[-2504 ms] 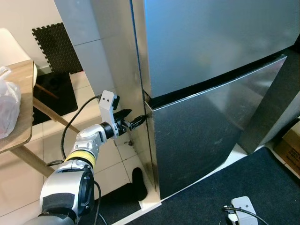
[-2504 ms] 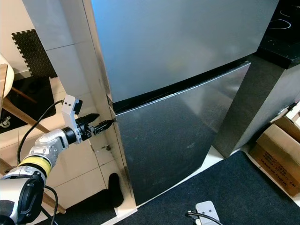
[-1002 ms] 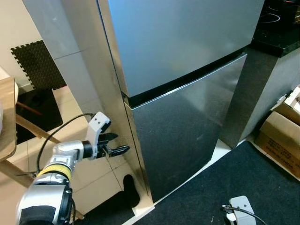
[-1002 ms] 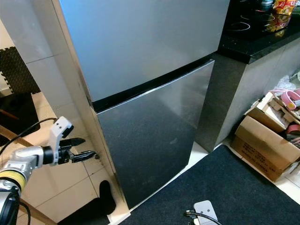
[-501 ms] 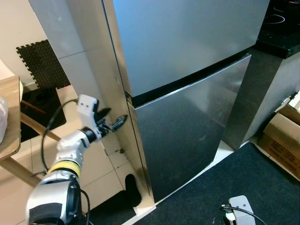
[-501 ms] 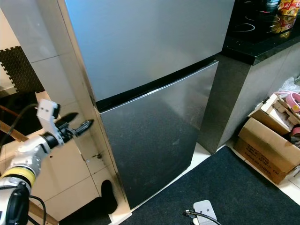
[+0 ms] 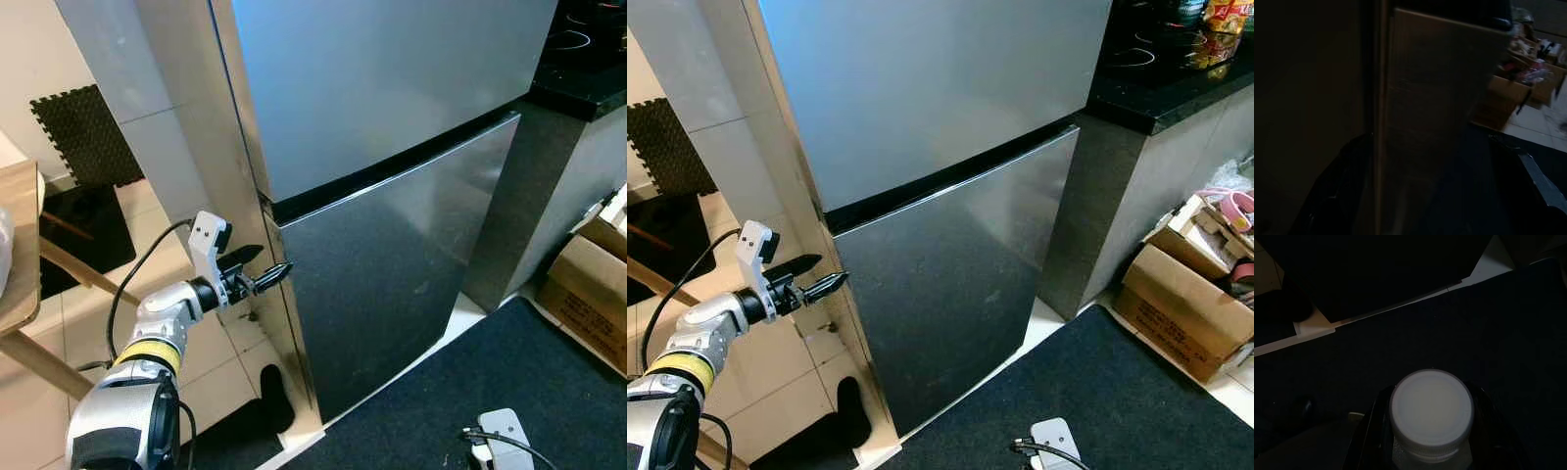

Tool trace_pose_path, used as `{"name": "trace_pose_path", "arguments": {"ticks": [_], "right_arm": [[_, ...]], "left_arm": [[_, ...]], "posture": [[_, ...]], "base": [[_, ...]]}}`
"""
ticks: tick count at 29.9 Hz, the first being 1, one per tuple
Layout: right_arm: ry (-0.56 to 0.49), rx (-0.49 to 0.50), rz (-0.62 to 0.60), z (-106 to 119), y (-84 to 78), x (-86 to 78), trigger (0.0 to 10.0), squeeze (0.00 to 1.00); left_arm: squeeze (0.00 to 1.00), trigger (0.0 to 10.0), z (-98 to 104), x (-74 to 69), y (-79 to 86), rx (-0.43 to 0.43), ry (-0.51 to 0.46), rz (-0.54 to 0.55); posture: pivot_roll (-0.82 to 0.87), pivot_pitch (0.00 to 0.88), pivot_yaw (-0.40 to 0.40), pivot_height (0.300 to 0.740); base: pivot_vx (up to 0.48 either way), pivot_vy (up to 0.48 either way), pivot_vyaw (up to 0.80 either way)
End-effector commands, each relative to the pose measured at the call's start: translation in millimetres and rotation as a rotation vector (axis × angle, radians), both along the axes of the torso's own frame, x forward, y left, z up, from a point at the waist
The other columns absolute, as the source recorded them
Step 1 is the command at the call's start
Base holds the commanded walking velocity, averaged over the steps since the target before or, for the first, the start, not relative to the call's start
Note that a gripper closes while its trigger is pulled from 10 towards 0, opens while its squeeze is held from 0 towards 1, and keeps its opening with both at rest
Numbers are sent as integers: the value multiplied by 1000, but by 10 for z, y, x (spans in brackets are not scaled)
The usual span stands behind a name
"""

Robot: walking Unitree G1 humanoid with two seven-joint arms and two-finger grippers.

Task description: Restocking fridge

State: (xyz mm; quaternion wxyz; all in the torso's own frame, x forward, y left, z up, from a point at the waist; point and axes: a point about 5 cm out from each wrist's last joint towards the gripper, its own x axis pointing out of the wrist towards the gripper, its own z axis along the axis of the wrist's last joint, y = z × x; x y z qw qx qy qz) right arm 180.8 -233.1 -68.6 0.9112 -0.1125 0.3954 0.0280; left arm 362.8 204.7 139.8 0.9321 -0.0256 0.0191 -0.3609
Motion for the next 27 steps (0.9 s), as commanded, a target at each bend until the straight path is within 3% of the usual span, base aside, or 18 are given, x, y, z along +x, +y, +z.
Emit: {"name": "trace_pose_path", "arguments": {"ticks": [1,7,18,27], "right_arm": [[-4,-6,3,4,-7,0,10000,0],[-6,-15,0,6,-56,-40,10000,0],[0,-27,-10,-8,-121,-130,10000,0],[2,-28,0,-8,-109,-128,10000,0]], "left_arm": [[0,10000,48,67,-60,-9,-21,66],[0,10000,123,153,-195,-34,-34,112],[0,10000,163,204,-398,-65,-14,70],[0,10000,201,201,-494,-99,30,-54]], "posture": [[-134,90,70,726],[-157,94,76,726],[-184,103,82,726],[-177,105,72,726]], "base": [[0,0,0],[0,0,0],[0,0,0],[0,0,0]]}}
